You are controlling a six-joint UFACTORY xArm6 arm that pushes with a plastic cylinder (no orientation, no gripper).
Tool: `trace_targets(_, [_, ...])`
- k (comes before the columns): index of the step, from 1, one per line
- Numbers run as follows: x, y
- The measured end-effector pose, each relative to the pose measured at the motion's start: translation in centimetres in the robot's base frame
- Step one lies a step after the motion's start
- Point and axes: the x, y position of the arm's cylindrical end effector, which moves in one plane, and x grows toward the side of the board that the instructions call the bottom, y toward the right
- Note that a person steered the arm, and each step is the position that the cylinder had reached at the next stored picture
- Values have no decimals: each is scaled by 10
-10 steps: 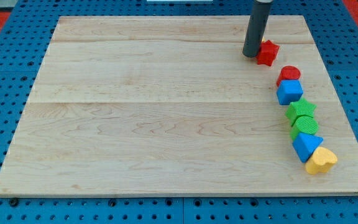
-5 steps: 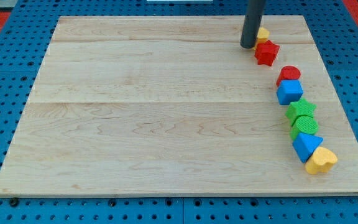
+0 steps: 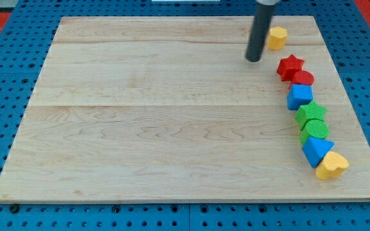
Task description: Move the red blocks on the top of the blue cube
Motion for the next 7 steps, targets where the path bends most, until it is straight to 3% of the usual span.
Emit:
trace_targets(2, [16, 33])
trace_targets(7, [16, 48])
